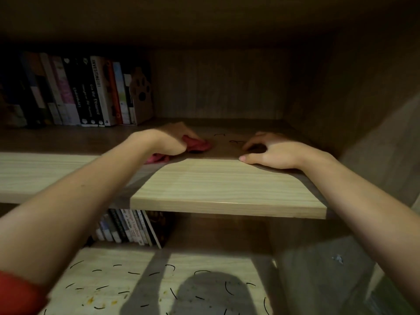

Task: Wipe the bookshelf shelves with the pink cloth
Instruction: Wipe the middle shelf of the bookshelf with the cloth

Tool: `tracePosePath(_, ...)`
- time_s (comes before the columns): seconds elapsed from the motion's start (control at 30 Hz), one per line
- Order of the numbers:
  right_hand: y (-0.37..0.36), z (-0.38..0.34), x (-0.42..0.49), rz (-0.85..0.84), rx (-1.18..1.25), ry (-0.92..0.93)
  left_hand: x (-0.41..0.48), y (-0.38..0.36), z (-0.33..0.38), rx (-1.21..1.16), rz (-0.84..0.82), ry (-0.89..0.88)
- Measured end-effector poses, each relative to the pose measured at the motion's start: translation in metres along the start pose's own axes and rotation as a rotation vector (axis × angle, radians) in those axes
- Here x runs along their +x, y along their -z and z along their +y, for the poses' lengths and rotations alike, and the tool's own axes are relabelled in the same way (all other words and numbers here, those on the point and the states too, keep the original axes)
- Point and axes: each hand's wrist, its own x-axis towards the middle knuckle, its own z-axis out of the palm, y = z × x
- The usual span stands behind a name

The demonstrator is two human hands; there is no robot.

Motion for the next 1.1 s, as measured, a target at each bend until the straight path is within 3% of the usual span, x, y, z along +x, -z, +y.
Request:
tracePosePath(0.13,-0.001,0.001,0.002,-0.003,0.001,-0.005,0.002,-0.009,0.022,0.045,-0.003,-0.131)
tracePosePath(0.3,0.000,0.002,0.003,-0.002,0.012,0.003,-0.006,-0.001,0.009,0.137,-0.072,-0.047)
tracePosePath(0.43,-0.001,0.002,0.002,-0.002,0.023,0.001,0.004,-0.005,0.022,0.062,0.008,-0.121)
tracePosePath(0.57,0.000,0.002,0.003,-0.005,0.006,0.012,-0.005,-0.008,0.019,0.091,-0.059,-0.136)
tracePosePath(0.7,0.000,0.001,0.003,-0.006,0.022,0.020,-0.003,0.001,0.013,0.093,-0.057,-0.013)
tracePosePath(0.83,0.001,0.001,0.002,-0.011,0.022,0.024,0.009,-0.007,0.019,0.037,0.039,-0.099)
tracePosePath(0.93,0.001,0.001,0.002,-0.011,0.019,0.024,-0.001,-0.008,0.014,0.068,-0.016,-0.146)
tracePosePath(1.1,0.002,0.000,0.002,-0.017,0.010,0.029,-0.008,0.002,0.000,0.077,-0.028,0.003)
